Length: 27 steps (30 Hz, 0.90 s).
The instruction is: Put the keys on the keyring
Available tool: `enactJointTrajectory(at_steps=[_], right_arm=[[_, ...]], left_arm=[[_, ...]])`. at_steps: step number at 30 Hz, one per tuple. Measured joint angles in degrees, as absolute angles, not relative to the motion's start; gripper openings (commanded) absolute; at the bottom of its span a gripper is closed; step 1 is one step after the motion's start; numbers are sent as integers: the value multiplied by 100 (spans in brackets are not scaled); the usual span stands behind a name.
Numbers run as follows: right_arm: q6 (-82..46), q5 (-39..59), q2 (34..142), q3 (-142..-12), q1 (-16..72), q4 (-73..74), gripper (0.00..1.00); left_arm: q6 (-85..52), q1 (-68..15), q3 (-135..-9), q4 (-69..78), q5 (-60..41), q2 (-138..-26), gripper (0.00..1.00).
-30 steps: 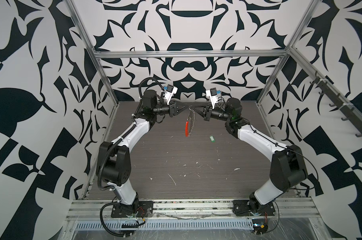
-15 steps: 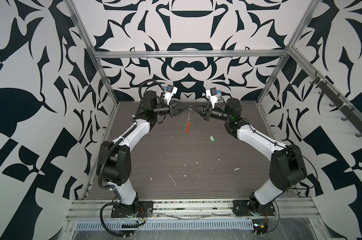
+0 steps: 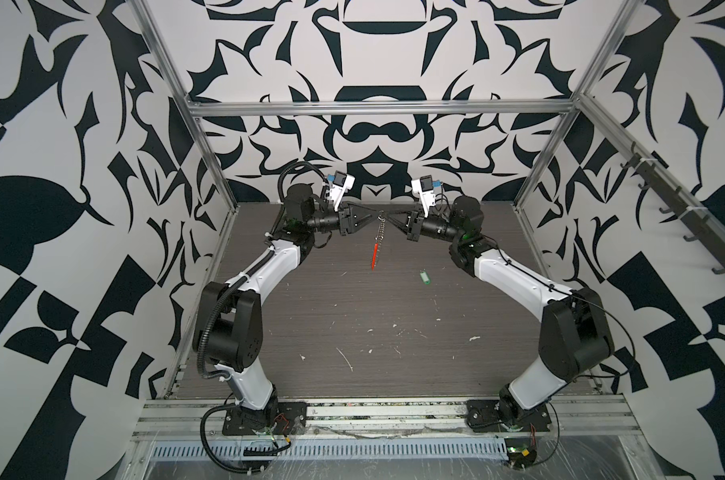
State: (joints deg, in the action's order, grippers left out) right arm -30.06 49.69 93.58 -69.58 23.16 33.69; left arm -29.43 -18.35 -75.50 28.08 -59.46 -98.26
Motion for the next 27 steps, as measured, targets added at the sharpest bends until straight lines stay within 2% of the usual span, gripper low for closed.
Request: enactJointTrajectory(at_steps=[8, 21, 24, 27], right_arm=[[-3006, 4941, 9358, -6960, 2351, 3371, 0], [-3291, 4862, 9459, -7024, 2357, 3638, 0], [-3328, 4864, 9511, -7024, 2399, 3651, 0], [-3330, 4851, 9544, -7024, 2438, 3667, 0]], left_arm=[[-3120, -1883, -7550, 2998, -5983, -9826, 33], [-3236, -1925, -7550, 3107, -6080, -9828, 27], [-3293, -1942, -7550, 3131, -6097, -9832, 21], [-3345, -1938, -7550, 3155, -6136, -9850, 3]])
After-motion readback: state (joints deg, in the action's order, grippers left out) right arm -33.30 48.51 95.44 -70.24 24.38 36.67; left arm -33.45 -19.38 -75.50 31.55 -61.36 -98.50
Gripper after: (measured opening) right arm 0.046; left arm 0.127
